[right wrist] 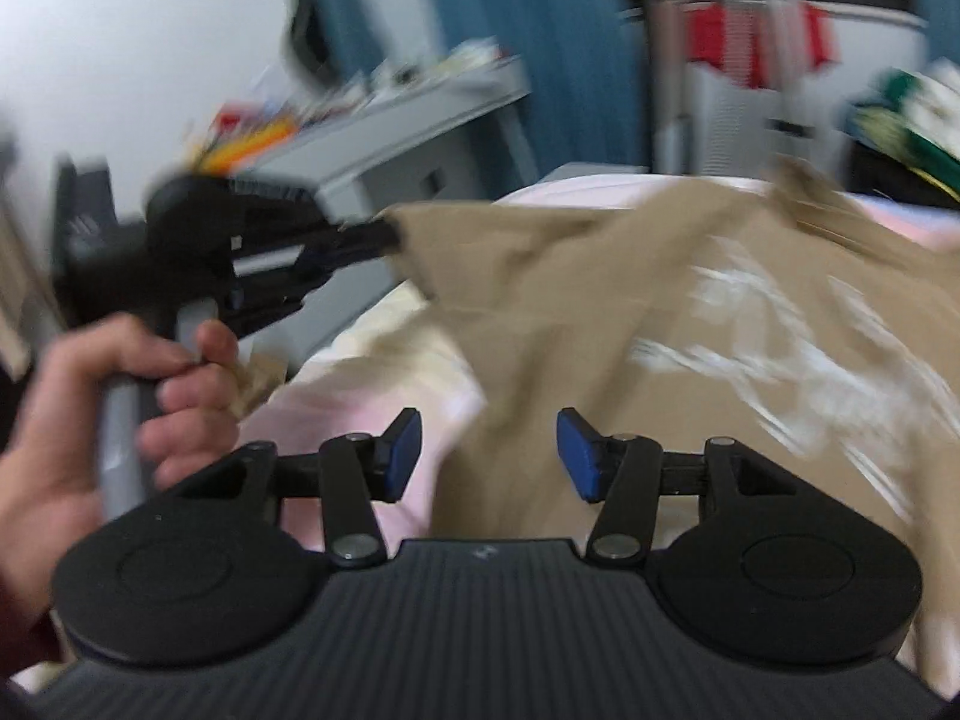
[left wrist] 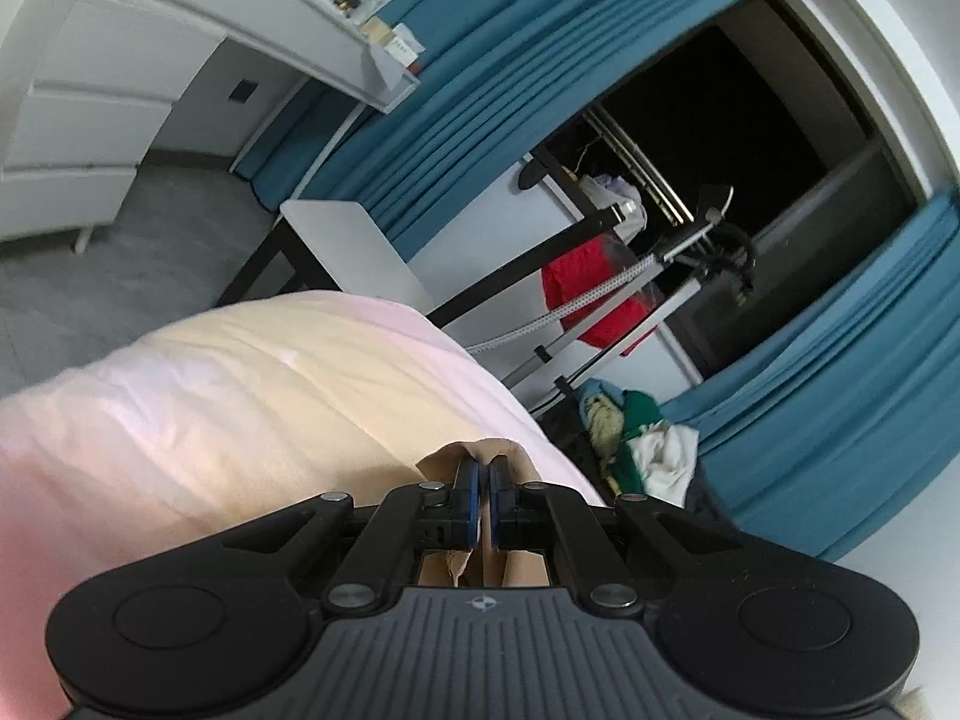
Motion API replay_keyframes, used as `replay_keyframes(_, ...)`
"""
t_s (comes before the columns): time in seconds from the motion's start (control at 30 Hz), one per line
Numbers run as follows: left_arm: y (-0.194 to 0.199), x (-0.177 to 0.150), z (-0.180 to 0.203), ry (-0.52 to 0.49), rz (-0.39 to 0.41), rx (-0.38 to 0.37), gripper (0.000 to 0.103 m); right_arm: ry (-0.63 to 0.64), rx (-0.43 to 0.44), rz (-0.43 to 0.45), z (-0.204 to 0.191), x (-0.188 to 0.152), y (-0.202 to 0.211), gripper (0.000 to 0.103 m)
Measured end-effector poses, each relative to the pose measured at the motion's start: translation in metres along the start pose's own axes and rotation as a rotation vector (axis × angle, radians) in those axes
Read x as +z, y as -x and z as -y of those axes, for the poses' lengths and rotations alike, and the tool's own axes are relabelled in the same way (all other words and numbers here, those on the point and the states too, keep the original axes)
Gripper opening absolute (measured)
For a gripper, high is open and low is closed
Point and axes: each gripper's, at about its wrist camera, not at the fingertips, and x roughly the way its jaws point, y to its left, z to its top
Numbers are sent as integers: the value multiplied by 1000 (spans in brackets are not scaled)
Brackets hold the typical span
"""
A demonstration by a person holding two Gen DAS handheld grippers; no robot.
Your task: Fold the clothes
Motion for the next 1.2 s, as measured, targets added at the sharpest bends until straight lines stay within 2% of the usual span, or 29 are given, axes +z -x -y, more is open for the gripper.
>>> replay_keyframes(0.07, -2, 2, -8, 20, 0, 4, 3, 54, -73, -42, -7, 12, -34, 52)
replay_keyframes(0.13, -5, 4, -18, 45, -5, 5, 3, 56, -132, -77, -4, 17, -56, 49)
replay_keyframes(0.2, -10, 6, -28, 74, -12, 9, 3, 21, -161, -86, 6, 19, -63, 14)
replay_keyframes(0.27, -15, 8, -38, 113, -20, 13, 2, -39, -158, -79, 16, 22, -57, 10)
replay_keyframes(0.37, -20, 9, -51, 161, -34, -4, 3, -118, -140, -44, 27, 30, -36, 9)
replay_keyframes(0.43, -20, 6, -57, 196, -60, -4, 13, -164, -121, -36, 34, 37, -25, 9)
replay_keyframes(0.53, -16, -2, -63, 252, -117, 10, 43, -236, -92, -52, 44, 45, -19, 9)
replay_keyframes(0.57, -14, -5, -65, 273, -137, 14, 59, -258, -86, -57, 46, 46, -19, 9)
replay_keyframes(0.6, -9, -10, -69, 326, -160, 12, 66, -285, -80, -59, 50, 47, -19, 9)
replay_keyframes(0.63, -4, -15, -72, 380, -183, 7, 68, -318, -72, -60, 54, 46, -18, 9)
replay_keyframes(0.7, 5, -28, -79, 517, -204, -58, 74, -385, -56, -60, 60, 42, -17, 9)
replay_keyframes(0.8, 0, -52, -86, 703, -228, -175, 72, -478, -27, -47, 70, 38, -15, 9)
replay_keyframes(0.83, -4, -57, -87, 711, -239, -177, 70, -506, -17, -42, 72, 36, -14, 9)
replay_keyframes(0.87, -8, -63, -88, 717, -250, -177, 63, -530, -9, -37, 74, 34, -13, 9)
replay_keyframes(0.9, -12, -68, -88, 699, -261, -150, 53, -555, 0, -31, 76, 33, -12, 9)
replay_keyframes(1.0, -19, -74, -87, 646, -279, -128, 43, -629, 21, -21, 82, 28, -10, 9)
replay_keyframes(1.1, -21, -75, -78, 547, -293, -108, 42, -692, 36, -15, 88, 24, -10, 9)
replay_keyframes(1.2, -30, -76, -64, 397, -307, -73, 42, -710, 56, -12, 88, 24, -10, 9)
